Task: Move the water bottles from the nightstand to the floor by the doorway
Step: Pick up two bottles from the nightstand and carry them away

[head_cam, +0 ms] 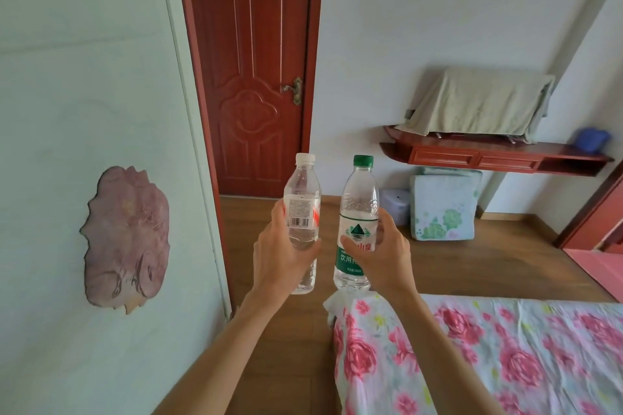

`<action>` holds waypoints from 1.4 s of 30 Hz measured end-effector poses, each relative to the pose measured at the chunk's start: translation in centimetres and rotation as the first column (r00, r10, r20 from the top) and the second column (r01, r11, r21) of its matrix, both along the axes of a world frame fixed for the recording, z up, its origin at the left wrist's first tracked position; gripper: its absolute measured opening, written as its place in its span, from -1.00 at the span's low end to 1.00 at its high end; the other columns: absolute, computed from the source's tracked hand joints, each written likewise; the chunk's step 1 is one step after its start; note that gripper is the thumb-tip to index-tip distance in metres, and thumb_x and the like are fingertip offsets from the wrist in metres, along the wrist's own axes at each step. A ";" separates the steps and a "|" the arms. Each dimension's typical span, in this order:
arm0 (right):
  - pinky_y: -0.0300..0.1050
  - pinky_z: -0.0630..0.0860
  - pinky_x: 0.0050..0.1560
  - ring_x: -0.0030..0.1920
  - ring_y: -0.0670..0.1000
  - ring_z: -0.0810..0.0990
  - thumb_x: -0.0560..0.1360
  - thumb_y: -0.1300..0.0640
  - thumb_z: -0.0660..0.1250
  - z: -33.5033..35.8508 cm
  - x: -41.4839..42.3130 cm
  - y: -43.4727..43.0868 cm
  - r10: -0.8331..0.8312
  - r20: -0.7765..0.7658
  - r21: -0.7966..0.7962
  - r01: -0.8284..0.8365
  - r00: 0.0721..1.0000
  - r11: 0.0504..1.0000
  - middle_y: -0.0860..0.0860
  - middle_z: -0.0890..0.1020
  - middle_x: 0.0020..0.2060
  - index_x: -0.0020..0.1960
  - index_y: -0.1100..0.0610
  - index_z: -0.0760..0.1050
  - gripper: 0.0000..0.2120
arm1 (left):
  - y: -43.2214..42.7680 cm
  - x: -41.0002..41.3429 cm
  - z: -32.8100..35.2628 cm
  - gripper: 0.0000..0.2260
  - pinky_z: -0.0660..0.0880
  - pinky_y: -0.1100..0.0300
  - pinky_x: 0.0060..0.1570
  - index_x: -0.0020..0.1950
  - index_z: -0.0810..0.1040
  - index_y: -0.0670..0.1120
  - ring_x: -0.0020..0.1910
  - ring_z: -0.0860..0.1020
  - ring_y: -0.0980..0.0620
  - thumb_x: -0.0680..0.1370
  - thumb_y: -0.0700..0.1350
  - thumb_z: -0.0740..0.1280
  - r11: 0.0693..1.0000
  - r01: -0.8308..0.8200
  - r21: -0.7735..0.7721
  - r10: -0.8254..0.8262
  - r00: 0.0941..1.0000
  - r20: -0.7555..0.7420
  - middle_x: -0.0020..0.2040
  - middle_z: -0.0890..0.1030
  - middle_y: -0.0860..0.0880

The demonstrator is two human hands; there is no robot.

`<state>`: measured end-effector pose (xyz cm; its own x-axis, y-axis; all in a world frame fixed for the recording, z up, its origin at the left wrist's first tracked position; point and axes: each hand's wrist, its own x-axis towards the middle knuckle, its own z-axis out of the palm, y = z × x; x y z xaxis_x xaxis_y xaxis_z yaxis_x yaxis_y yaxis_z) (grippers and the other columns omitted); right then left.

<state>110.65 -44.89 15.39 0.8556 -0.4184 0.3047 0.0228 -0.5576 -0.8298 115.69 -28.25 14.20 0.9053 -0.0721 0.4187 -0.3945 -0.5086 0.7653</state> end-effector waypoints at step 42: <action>-0.01 0.61 -0.01 0.02 -0.05 0.63 0.36 -0.01 0.54 0.6 44.7 -15.5 0.045 -0.021 0.064 -0.043 0.999 0.997 -0.03 0.63 0.12 0.40 -0.06 0.28 -0.29 | -14.8 43.7 0.5 -0.32 0.43 0.45 -0.20 0.37 0.31 0.03 -0.15 0.59 0.23 0.34 -0.02 0.56 0.998 -0.061 0.026 0.059 0.997 0.040 -0.01 0.57 0.22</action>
